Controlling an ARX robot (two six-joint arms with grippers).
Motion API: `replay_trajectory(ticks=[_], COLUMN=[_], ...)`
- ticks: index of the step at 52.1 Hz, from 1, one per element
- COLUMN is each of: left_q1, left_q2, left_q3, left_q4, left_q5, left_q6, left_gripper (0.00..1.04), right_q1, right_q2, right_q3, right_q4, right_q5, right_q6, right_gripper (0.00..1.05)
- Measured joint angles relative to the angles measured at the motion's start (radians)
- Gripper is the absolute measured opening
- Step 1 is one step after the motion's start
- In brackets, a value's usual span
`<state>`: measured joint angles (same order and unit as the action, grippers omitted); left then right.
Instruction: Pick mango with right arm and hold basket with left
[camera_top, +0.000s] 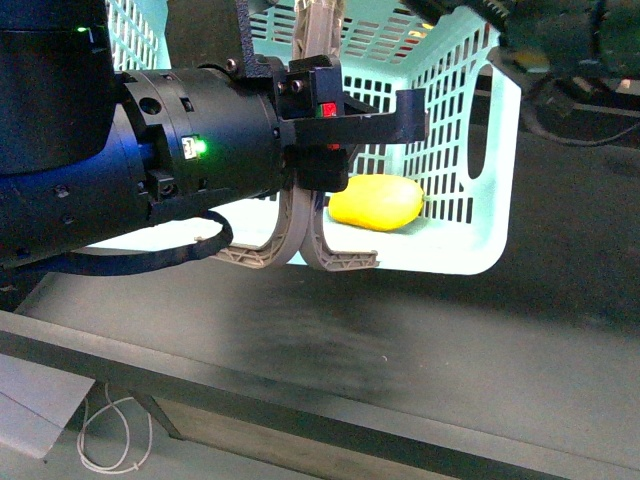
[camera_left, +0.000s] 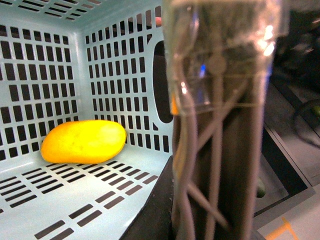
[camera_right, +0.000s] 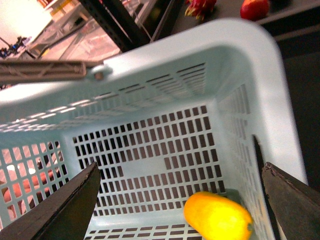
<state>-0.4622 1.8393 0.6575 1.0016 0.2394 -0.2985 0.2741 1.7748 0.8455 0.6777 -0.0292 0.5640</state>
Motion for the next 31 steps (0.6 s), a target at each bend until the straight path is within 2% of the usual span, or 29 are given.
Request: replay_trajectory(ticks=[12, 31], left_q1=[0.001, 0.001], left_q2=[0.000, 0.000], left_q3=[0.000, 0.000], left_q4=[0.000, 0.000], left_q5=[-0.001, 0.004], left_q6=[0.005, 0.006], left_gripper=[0.05, 0.05], right_q1=[-0.030, -0.060], right_q2=[-0.230, -0.726], right_q3=[-0.130, -0.397], right_q4=[-0.006, -0.142], right_q5=[0.016, 0.117], right_q6=[-0.036, -0.090], right_gripper=[0.96, 0.96])
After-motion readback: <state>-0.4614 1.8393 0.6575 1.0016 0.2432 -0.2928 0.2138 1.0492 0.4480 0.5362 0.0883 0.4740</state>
